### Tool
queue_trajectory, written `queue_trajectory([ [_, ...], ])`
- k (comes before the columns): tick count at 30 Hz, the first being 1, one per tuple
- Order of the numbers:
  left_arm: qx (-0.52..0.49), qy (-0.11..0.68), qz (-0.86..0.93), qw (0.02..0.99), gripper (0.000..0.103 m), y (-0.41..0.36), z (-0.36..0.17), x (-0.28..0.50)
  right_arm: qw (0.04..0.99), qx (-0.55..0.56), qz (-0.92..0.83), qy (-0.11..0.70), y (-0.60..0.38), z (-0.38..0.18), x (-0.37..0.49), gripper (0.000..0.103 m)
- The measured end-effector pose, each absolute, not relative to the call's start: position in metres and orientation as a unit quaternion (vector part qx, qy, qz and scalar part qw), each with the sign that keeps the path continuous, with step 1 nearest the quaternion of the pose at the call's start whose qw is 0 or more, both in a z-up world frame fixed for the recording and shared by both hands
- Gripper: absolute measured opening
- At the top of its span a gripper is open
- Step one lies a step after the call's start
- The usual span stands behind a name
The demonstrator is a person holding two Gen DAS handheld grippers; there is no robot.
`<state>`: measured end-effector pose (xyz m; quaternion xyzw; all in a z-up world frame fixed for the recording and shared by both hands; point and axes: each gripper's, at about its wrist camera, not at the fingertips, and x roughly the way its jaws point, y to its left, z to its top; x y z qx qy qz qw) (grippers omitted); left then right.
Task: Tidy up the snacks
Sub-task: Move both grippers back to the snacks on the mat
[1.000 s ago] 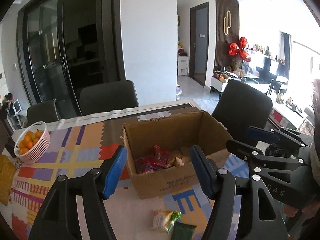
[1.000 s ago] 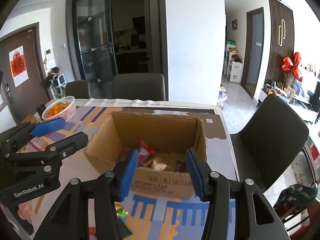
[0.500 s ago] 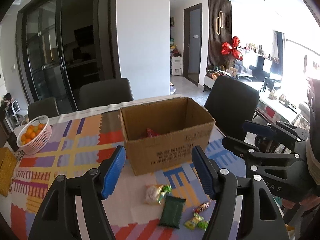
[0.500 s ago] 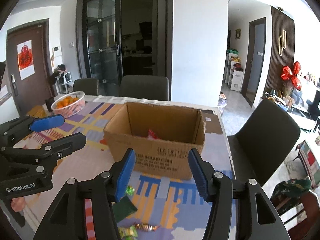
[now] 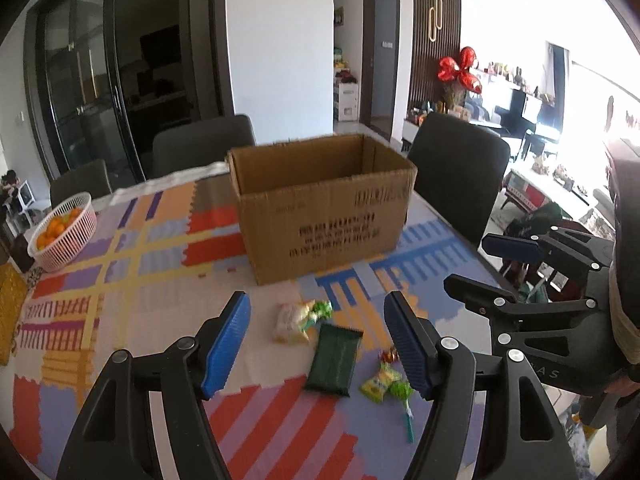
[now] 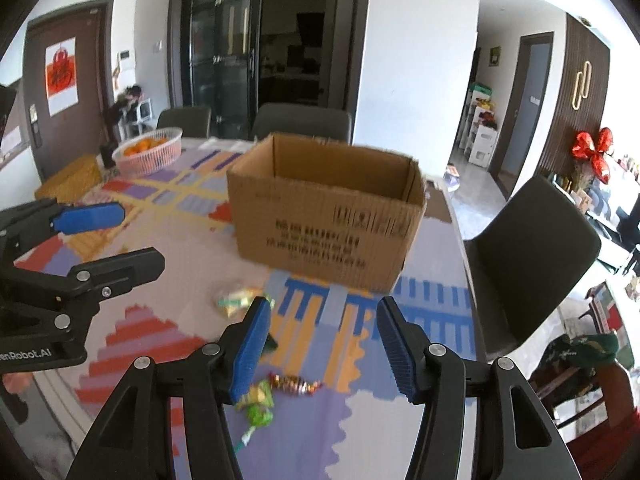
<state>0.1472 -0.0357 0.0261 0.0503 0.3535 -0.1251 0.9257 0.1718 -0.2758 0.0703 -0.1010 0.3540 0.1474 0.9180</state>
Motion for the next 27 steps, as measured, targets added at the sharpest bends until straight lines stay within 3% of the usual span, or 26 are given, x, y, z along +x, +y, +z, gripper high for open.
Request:
queue_trajectory([
  [27, 0.077, 0.46, -0.15, 0.872, 0.069, -0.041, -0.082, 0.17, 0.826, -0.166, 0.185, 0.506, -0.264, -0.042, 0.189, 0.056],
])
